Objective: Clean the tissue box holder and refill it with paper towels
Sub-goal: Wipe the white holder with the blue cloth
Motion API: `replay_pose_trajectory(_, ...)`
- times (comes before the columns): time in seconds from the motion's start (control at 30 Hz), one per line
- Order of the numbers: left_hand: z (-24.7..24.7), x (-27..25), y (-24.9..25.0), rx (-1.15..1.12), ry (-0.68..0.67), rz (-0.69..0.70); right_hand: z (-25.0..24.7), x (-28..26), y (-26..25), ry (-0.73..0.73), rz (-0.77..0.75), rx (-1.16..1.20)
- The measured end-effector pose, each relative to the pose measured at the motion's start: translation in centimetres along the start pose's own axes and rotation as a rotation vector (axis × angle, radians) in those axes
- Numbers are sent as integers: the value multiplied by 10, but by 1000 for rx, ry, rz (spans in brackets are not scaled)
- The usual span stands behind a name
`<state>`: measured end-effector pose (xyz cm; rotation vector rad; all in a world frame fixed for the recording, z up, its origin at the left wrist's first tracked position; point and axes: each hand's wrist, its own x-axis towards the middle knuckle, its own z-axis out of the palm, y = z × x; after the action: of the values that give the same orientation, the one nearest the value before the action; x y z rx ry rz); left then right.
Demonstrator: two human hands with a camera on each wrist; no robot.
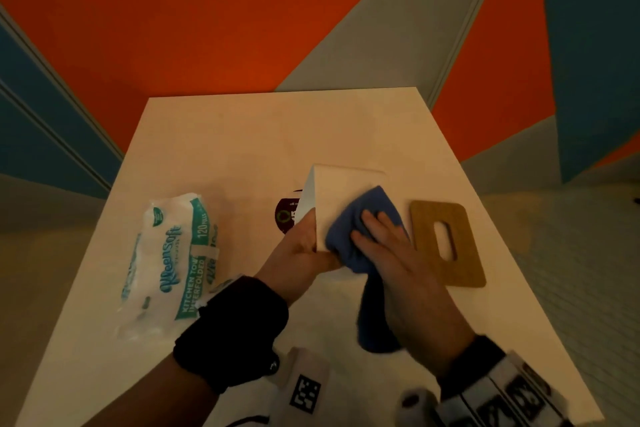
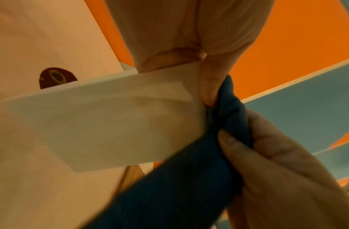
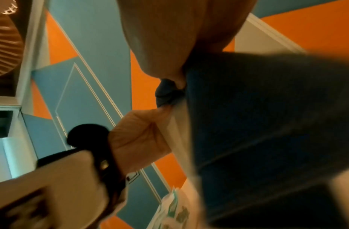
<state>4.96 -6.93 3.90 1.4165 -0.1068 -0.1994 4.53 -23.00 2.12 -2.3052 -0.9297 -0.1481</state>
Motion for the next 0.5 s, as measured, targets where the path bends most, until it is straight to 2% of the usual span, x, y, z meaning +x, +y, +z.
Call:
replay_pose_trajectory(0.13, 2, 2, -1, -62, -14, -7, -27, 45, 12, -11, 211, 77)
replay_pose_trajectory(0.23, 3, 0, -4, -73, 54, -5, -42, 49, 21, 69, 364, 100)
replay_pose_trajectory(0.37, -7, 2, -6, -110, 118, -3, -24, 5, -4, 199, 354, 253)
replay_pose_trajectory(0.5, -4, 4, -8, -140, 118, -28, -15, -9, -10, 187, 287, 218)
